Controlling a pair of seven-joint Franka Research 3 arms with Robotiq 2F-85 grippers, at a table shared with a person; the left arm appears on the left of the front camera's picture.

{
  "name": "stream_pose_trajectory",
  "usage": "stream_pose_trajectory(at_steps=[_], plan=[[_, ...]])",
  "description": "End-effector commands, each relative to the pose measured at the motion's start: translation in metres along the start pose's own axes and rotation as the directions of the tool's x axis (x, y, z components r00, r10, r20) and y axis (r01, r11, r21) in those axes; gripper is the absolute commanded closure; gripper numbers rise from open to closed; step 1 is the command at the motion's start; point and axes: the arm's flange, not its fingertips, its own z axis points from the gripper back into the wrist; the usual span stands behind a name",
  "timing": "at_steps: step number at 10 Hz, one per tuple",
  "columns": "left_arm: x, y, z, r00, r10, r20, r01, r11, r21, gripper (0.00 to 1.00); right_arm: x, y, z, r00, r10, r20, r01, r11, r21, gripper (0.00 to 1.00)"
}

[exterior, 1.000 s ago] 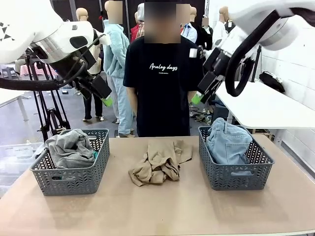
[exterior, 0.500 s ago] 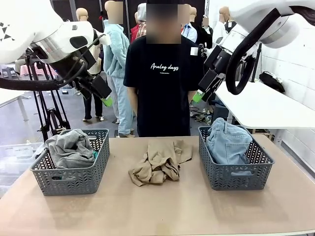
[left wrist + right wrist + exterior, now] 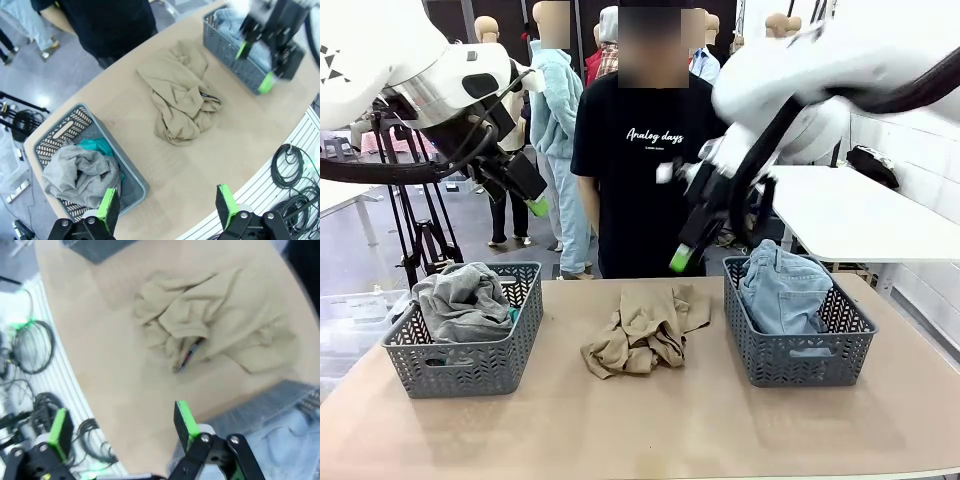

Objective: Sort the tops and bottoms.
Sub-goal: Lift clothes from the center of the table with your right hand.

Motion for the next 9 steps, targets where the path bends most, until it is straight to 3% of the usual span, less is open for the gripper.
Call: stream_pose_trajectory(at_steps=[1,2,6,9], plan=[[-0.001,0.002,0.002,1.000,-0.006,-0.003,0.006,1.000,0.007,0.00,0.025,-0.037,-0.049,0.997,0.003,-0.078,-0.003,1.000,-0.005,0.00],[-0.001,0.002,0.002,1.000,-0.006,-0.003,0.006,1.000,0.007,0.00,0.028,-0.055,-0.065,0.997,0.000,-0.075,-0.001,1.000,-0.021,0.00],[-0.001,0.002,0.002,1.000,-0.006,-0.003,0.006,1.000,0.007,0.00,0.030,-0.073,-0.107,0.996,-0.013,-0.092,0.012,1.000,-0.006,0.00],[-0.001,0.002,0.002,1.000,-0.006,-0.003,0.006,1.000,0.007,0.00,0.038,-0.084,-0.135,0.988,-0.003,-0.155,0.003,1.000,0.005,0.00]])
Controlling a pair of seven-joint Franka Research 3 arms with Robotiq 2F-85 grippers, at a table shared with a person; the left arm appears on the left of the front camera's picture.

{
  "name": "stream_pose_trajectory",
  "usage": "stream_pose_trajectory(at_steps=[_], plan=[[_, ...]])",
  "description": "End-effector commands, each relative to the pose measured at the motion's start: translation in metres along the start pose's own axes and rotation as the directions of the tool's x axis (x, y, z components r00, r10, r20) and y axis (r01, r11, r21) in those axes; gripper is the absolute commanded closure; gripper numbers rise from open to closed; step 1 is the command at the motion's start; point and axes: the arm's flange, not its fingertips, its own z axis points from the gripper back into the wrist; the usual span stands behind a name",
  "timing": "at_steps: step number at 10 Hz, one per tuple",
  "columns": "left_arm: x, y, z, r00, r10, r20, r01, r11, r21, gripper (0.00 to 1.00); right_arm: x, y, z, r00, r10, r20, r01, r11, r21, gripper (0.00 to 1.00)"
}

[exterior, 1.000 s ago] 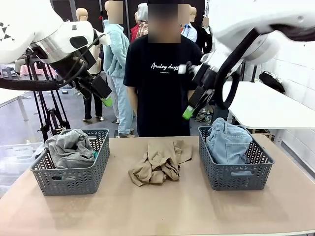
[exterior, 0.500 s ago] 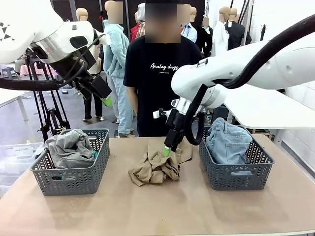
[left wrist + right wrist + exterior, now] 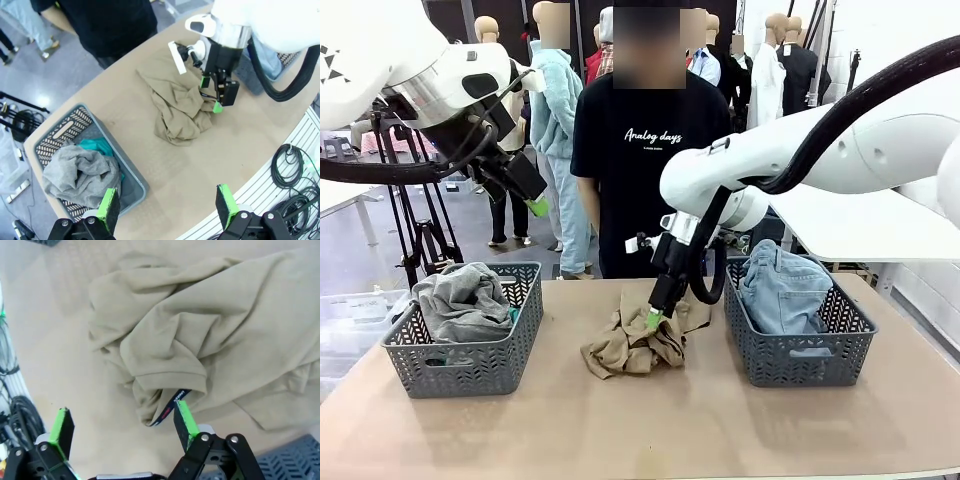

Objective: Sort the tops and bottoms.
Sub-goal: Lift clothes from the center of the table with your right hand.

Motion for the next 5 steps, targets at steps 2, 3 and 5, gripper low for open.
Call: stream_pose_trajectory(at_steps=[2,3,5], plan=[[-0.001,0.002,0.002,1.000,-0.006,-0.003,0.006,1.000,0.007,0.00,0.012,-0.015,-0.014,0.999,-0.015,-0.048,0.013,0.999,-0.038,0.00],[-0.001,0.002,0.002,1.000,-0.006,-0.003,0.006,1.000,0.007,0.00,0.014,-0.015,-0.016,0.999,-0.002,-0.050,-0.002,0.997,-0.077,0.00],[-0.001,0.002,0.002,1.000,-0.006,-0.003,0.006,1.000,0.007,0.00,0.023,-0.013,-0.020,0.998,0.042,-0.057,-0.050,0.988,-0.146,0.00]])
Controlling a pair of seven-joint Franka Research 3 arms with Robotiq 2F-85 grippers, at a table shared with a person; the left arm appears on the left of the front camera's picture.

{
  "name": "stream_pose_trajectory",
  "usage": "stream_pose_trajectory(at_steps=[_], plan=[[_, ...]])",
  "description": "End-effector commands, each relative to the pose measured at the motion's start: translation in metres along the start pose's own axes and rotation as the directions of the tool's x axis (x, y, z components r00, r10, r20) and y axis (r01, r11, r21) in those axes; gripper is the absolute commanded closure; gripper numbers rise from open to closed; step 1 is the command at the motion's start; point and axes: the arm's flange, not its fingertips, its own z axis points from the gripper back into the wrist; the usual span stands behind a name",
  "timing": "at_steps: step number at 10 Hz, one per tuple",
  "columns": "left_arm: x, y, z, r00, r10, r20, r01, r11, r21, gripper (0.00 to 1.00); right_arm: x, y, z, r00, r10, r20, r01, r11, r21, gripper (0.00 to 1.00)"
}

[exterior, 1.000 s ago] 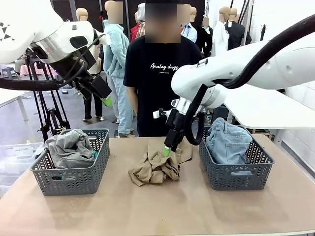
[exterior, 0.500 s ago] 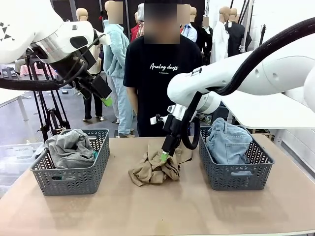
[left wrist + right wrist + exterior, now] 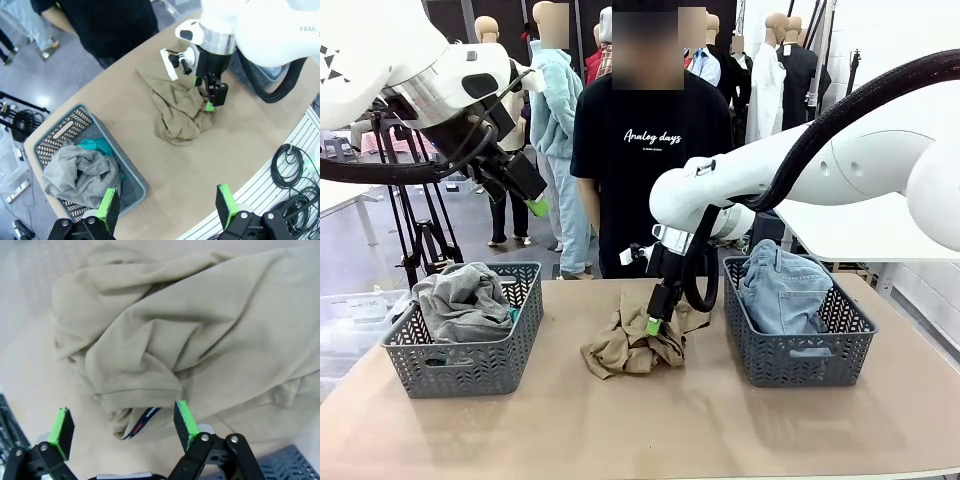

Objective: Sort the tops and bottoms.
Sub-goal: Lift clothes from the center of the table with your right hand.

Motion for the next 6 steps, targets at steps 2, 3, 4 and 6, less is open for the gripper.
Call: stream_pose_trajectory(at_steps=[2,3,4,6], plan=[[-0.001,0.002,0.002,1.000,-0.006,-0.003,0.006,1.000,0.007,0.00,0.016,0.003,-0.007,0.999,0.020,-0.027,-0.023,0.994,-0.109,0.00],[-0.001,0.002,0.002,1.000,-0.006,-0.003,0.006,1.000,0.007,0.00,0.018,0.001,-0.008,0.999,0.019,-0.033,-0.023,0.992,-0.121,0.00],[-0.001,0.002,0.002,1.000,-0.006,-0.003,0.006,1.000,0.007,0.00,0.019,-0.002,-0.011,0.999,0.015,-0.035,-0.019,0.993,-0.119,0.00],[-0.001,0.002,0.002,1.000,-0.006,-0.003,0.006,1.000,0.007,0.00,0.021,-0.004,-0.019,0.998,0.019,-0.057,-0.025,0.993,-0.118,0.00]])
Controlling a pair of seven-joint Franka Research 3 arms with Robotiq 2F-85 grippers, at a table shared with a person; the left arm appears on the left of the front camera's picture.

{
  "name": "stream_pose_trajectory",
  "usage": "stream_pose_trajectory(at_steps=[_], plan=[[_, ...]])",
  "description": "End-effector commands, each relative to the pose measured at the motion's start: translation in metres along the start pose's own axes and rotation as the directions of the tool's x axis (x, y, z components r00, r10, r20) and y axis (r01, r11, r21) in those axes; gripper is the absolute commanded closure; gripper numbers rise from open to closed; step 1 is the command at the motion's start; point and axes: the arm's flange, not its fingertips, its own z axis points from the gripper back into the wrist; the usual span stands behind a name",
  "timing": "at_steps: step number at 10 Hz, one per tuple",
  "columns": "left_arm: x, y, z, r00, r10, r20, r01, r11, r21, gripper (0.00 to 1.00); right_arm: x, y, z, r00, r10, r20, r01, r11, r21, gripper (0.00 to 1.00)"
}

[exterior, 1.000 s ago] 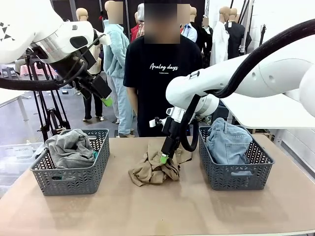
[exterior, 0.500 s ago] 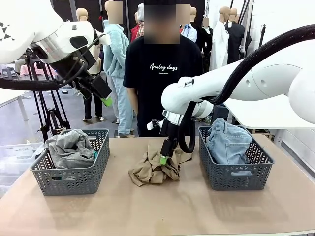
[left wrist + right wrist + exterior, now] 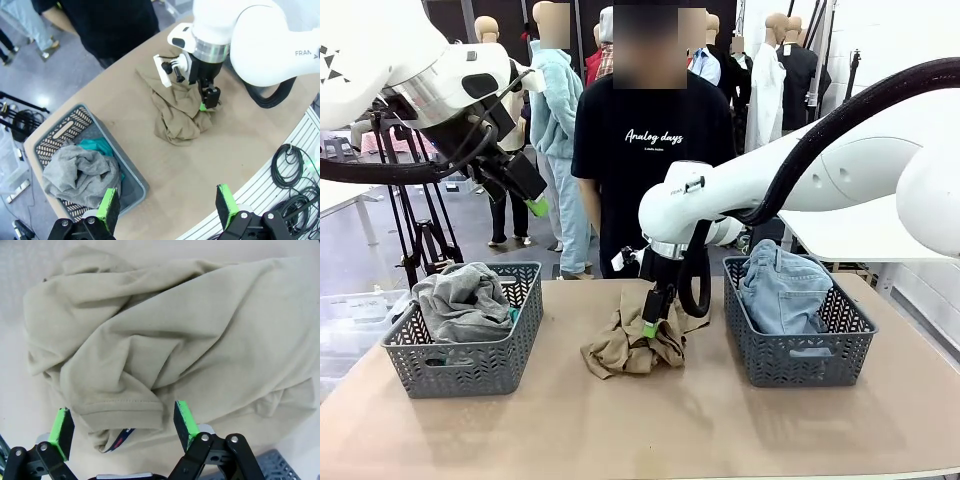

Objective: Sort the tops and bottoms.
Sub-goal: Lift clothes from the center of the table with your right hand.

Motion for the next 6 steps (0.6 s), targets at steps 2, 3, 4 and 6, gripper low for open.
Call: stream_pose_trajectory(at_steps=[2,3,4,6], plan=[[-0.0006,0.0021,0.0022,1.000,-0.006,-0.003,0.006,1.000,0.007,0.00,0.0078,-0.0013,-0.0096,0.999,-0.009,-0.031,0.010,1.000,0.028,0.00],[-0.0006,0.0021,0.0022,1.000,-0.006,-0.003,0.006,1.000,0.007,0.00,0.0081,-0.0008,-0.0100,0.999,-0.009,-0.036,0.011,0.998,0.057,0.00],[-0.0006,0.0021,0.0022,1.000,-0.006,-0.003,0.006,1.000,0.007,0.00,0.0080,-0.0008,-0.0098,0.999,-0.004,-0.049,0.007,0.998,0.070,0.00],[-0.0006,0.0021,0.0022,1.000,-0.006,-0.003,0.006,1.000,0.007,0.00,0.0072,-0.0012,-0.0089,0.998,-0.005,-0.060,0.010,0.997,0.078,0.28]])
